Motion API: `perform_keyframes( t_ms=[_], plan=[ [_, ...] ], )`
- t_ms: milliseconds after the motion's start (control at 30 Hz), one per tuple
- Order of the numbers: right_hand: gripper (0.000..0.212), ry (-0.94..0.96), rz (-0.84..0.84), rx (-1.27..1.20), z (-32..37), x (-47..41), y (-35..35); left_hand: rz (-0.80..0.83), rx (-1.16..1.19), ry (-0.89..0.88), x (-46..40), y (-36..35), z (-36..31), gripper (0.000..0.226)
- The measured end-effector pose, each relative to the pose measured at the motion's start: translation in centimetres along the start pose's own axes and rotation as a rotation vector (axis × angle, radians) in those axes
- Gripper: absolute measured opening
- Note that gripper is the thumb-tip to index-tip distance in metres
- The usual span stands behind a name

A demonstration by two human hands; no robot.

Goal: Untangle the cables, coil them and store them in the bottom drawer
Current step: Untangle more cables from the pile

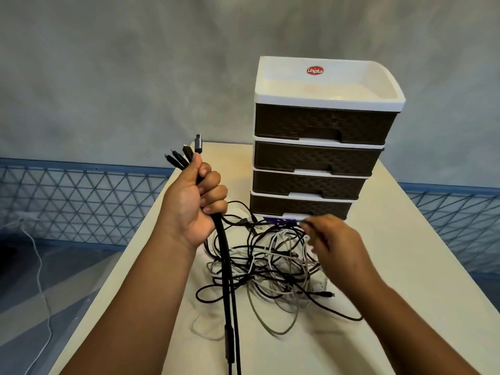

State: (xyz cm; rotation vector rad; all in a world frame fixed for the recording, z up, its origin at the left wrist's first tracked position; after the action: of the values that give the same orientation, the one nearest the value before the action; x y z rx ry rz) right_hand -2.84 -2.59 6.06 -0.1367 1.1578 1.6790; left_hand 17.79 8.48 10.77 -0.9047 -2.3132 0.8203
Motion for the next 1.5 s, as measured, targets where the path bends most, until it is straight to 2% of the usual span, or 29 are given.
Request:
perform_keyframes(
  t_ms=[67, 167, 300, 433, 467, 567, 600, 633, 733, 800, 900, 1000, 1067, 1200, 1267, 1333, 1400, 1500],
  plan=[
    [0.018, -0.017, -0.054, -0.062, 1.1, -2.0, 1.5, 0.012, -0.091, 0.020, 0.1, -0.3, 0.6, 0.034],
    [0.017, -0.026, -0.114, -0.196, 3.2, -4.2, 3.0, 0.040, -0.324, 0.010, 0.5, -1.1, 2.6, 0.009],
    [0.017, 0.028, -0.139, -0.275, 6.2, -6.3, 3.6, 0.098, -0.618, 0.033, 0.8, -1.9, 6.3, 0.022],
    [0.015, 0.081, -0.169, -0.241, 7.1, -6.6, 3.2, 0.099, -0.781, 0.013, 0.5, -2.0, 8.0, 0.018],
    [0.014, 0.022, -0.178, -0.307, 6.6, -6.3, 3.0, 0.082, -0.793, -0.002, 0.2, -1.8, 8.0, 0.019],
    [0.016, -0.309, -0.199, -0.684, 3.6, -4.3, 1.2, 0.038, -0.782, -0.041, -0.3, -1.4, 7.8, 0.018],
    [0.016, -0.385, -0.185, -0.715, 2.4, -3.2, 0.2, 0.035, -0.761, -0.046, -0.3, -1.4, 7.9, 0.019],
    [0.015, -0.417, -0.129, -0.668, 1.3, -2.0, -0.9, 0.042, -0.736, -0.052, -0.3, -1.4, 7.9, 0.021],
    [0.009, -0.379, 0.209, -0.455, 0.0, 1.5, -4.6, 0.072, -0.637, -0.074, 0.1, -2.1, 7.3, 0.014],
    [0.007, -0.338, 0.302, -0.393, 0.0, 2.4, -5.8, 0.093, -0.571, -0.077, 0.2, -2.5, 6.7, 0.012],
    [0.007, -0.312, 0.273, -0.321, -0.1, 1.7, -6.1, 0.092, -0.492, -0.076, 0.2, -2.6, 6.1, 0.014],
    [0.010, -0.268, 0.249, -0.183, -0.1, 0.3, -5.6, 0.002, -0.494, -0.080, -0.7, -1.3, 6.1, 0.017],
    [0.012, -0.322, 0.213, -0.210, -0.2, -0.3, -5.2, -0.037, -0.618, -0.058, -1.4, 0.2, 6.8, 0.018],
    [0.021, -0.371, 0.163, -0.228, -0.6, -1.6, -4.6, -0.002, -0.884, -0.011, -0.9, 2.1, 9.2, 0.012],
    [0.023, -0.377, 0.182, -0.249, -0.4, -1.9, -4.4, 0.026, -0.952, -0.048, -0.8, 2.4, 9.7, 0.009],
    [0.025, -0.426, 0.172, -0.292, -0.3, -2.0, -4.0, 0.034, -1.025, -0.084, -1.1, 2.7, 9.7, 0.015],
    [0.019, -0.454, 0.157, -0.304, -0.2, -2.2, -3.8, 0.026, -1.068, -0.108, -1.1, 2.6, 9.6, 0.018],
    [0.011, -0.426, 0.154, -0.294, 0.1, -2.8, -3.6, 0.087, -1.054, -0.134, -1.0, 2.1, 9.8, 0.011]
  ],
)
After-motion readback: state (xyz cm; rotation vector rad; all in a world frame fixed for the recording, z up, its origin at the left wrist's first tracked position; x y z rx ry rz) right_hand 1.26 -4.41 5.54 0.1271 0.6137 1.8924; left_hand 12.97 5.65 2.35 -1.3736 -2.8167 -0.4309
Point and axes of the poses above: each hand's wrist, its own x-axis away from the middle knuckle, its own y-axis out of the back of the hand, z = x × y, the point moved 5 cm from there along -x, towards the middle knuckle, and after that the axes turned 15 degrees about -z, right-handed, at the moved point
